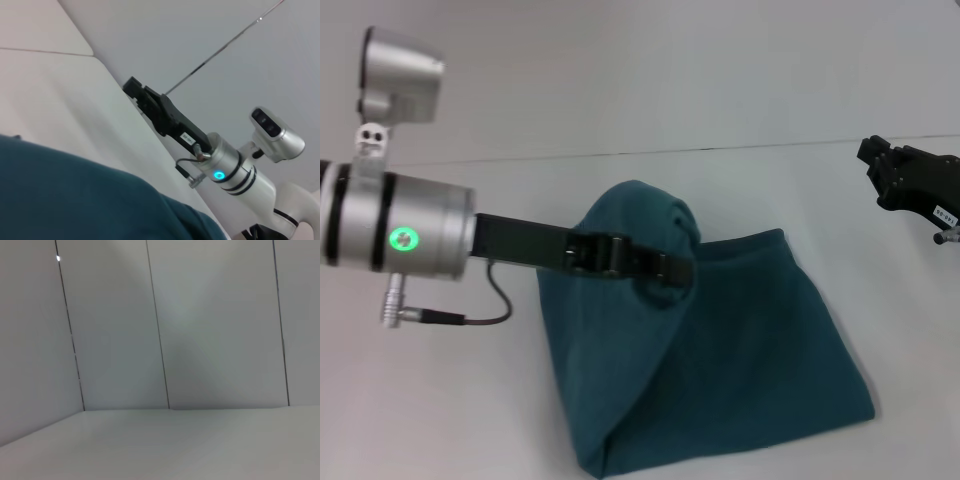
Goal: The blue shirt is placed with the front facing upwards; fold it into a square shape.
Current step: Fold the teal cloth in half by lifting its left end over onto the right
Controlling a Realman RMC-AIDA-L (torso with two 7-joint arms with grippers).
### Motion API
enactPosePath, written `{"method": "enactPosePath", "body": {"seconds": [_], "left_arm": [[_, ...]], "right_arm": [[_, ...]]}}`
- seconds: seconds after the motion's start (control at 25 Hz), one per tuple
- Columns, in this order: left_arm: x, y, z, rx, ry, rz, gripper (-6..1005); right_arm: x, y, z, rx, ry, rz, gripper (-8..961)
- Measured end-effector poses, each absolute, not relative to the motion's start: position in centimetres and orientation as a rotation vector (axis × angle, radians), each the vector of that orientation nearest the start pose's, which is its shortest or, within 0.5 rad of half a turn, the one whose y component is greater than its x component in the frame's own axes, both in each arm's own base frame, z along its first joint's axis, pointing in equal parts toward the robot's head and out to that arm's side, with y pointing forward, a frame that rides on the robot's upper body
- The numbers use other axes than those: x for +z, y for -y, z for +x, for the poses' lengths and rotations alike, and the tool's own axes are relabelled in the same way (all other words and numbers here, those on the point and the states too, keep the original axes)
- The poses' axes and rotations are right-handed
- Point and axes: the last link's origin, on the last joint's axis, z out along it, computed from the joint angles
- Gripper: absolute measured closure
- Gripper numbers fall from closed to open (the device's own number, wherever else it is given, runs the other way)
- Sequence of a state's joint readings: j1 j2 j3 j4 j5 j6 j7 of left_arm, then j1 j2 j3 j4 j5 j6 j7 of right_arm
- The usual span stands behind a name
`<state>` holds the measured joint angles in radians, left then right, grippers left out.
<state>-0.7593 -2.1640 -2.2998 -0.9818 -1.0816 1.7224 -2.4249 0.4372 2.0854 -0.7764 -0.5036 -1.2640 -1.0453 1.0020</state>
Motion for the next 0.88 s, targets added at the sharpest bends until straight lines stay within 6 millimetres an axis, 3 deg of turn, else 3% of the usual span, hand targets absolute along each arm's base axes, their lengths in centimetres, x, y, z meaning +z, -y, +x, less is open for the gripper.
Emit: {"method": "enactPosePath", "body": {"seconds": [0.12, 0.44, 0.88], "left_arm": [[-1.4, -36.0, -11.7, -0.589, 1.446, -2.882, 942], [-3.4, -36.6, -11.8, -0.611, 1.529, -2.823, 935], [-7.7, -35.7, -11.3, -0.64, 1.562, -2.863, 926]], "right_arm": [[3.5, -36.9, 31.6, 0.78, -0.665, -1.913, 879], [4.4, -36.5, 32.6, 0.768, -0.668, -1.858, 878], [4.5, -36.6, 33.1, 0.723, -0.656, -1.835, 878]]}}
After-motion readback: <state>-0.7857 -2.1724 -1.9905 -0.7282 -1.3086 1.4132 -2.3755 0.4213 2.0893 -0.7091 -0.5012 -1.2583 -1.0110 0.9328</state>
